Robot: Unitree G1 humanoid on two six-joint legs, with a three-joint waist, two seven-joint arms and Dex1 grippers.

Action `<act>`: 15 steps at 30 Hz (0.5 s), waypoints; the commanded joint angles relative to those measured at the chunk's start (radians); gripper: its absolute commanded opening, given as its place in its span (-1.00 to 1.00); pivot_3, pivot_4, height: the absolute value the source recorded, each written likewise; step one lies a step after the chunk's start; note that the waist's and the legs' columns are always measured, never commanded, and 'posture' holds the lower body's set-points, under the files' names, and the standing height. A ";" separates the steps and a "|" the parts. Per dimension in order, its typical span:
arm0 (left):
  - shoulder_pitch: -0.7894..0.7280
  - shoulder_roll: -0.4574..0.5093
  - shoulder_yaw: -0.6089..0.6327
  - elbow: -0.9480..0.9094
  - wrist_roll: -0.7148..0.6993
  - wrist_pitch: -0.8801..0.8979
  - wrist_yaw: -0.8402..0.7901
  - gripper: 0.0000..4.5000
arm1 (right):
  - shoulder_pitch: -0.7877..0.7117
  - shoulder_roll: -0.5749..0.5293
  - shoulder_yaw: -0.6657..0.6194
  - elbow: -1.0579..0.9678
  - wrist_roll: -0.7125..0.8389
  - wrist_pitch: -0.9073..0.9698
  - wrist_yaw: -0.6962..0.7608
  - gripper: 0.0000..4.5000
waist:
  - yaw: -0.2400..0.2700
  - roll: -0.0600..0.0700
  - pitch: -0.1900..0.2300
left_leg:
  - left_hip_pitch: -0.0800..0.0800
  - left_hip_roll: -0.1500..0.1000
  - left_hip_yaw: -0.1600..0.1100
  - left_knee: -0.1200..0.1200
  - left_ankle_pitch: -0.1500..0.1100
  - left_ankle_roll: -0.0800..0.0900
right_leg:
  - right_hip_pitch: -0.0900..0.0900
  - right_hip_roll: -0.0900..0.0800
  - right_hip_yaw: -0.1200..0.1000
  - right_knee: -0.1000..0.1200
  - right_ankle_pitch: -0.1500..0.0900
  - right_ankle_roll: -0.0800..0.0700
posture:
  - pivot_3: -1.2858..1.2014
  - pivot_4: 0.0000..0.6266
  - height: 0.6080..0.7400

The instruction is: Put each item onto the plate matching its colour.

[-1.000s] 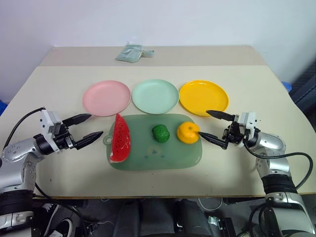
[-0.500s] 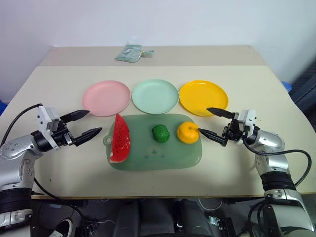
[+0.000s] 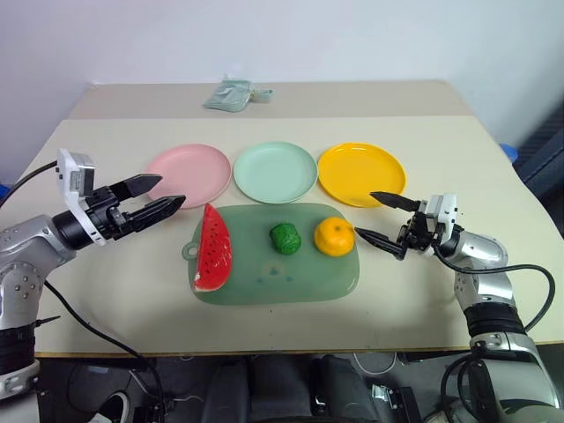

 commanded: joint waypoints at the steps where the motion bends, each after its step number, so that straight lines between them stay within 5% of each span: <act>1: -0.036 -0.010 -0.032 -0.112 0.019 0.137 0.205 0.99 | -0.033 0.001 -0.012 0.002 0.005 -0.021 0.007 1.00 | 0.001 0.000 0.000 | 0.000 0.000 0.000 0.000 0.000 0.000 | 0.000 0.000 0.000 0.000 0.000 0.000 | 0.03 -0.52 1.00; 8: -0.091 -0.154 -0.116 -0.341 0.064 0.383 0.609 0.99 | -0.040 -0.002 -0.012 0.026 -0.006 -0.027 0.015 1.00 | 0.003 -0.001 0.000 | 0.000 -0.001 0.000 0.001 0.000 0.000 | 0.001 -0.001 0.001 0.000 0.000 0.000 | 0.03 -0.52 1.00; 15: -0.152 -0.363 -0.045 -0.413 -0.016 0.542 0.822 0.99 | -0.046 -0.004 -0.013 0.044 -0.015 -0.033 0.016 1.00 | 0.003 -0.002 0.001 | 0.000 -0.001 0.000 0.001 0.000 0.000 | 0.001 0.000 0.001 0.000 0.000 0.000 | 0.03 -0.52 1.00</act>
